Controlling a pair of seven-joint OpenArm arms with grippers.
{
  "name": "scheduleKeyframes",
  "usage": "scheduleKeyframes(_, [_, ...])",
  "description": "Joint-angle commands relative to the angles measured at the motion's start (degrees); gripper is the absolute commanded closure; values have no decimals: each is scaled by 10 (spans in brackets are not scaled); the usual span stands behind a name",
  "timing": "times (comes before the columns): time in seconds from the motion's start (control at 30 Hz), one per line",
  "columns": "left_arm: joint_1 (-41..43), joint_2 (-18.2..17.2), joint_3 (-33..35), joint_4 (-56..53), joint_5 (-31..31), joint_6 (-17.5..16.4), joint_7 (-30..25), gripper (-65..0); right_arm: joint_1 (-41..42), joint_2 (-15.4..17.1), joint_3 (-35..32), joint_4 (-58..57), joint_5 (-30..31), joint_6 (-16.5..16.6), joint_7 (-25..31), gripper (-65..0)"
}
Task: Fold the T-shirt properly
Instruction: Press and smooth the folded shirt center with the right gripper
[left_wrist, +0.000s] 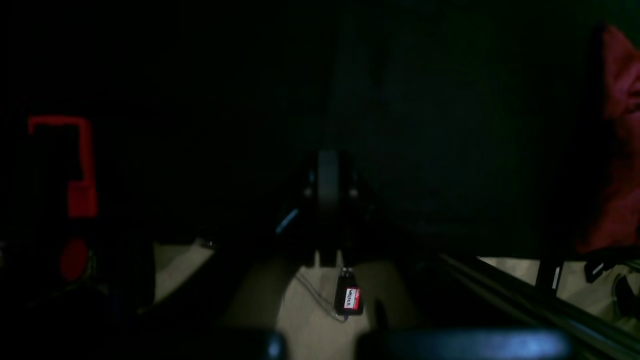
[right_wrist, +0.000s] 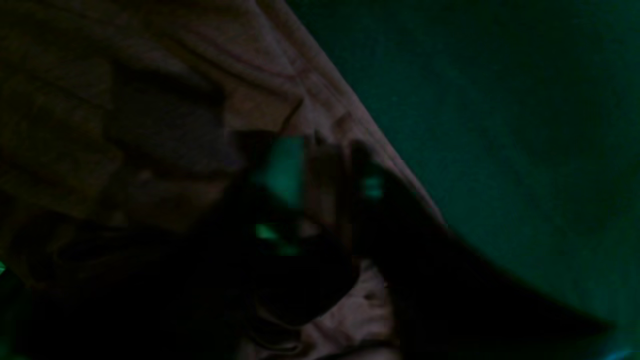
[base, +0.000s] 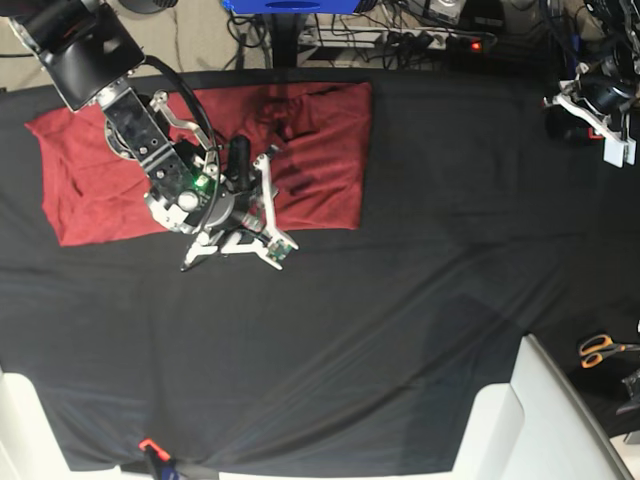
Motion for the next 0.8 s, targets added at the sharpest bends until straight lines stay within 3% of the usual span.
scheduleKeyframes(0.0, [3, -10, -5, 6, -9, -2, -7, 0, 9, -1, 3, 7, 0, 0, 7, -33])
scheduleKeyframes(0.03, [3, -10, -5, 6, -9, -2, -7, 0, 9, -1, 3, 7, 0, 0, 7, 0])
scheduleKeyframes(0.2, [3, -10, -5, 6, -9, -2, -7, 0, 9, -3, 7, 11, 1, -2, 8, -6])
scheduleKeyframes(0.4, [3, -10, -5, 6, -9, -2, -7, 0, -13, -39, 118, 21, 0, 0, 8, -6])
scheduleKeyframes(0.63, [3, -10, -5, 6, -9, -2, -7, 0, -20, -36, 128, 36, -1, -2, 9, -6])
scheduleKeyframes(0.77, [3, -10, -5, 6, -9, -2, -7, 0, -38, -48, 182, 37, -1, -2, 10, -6])
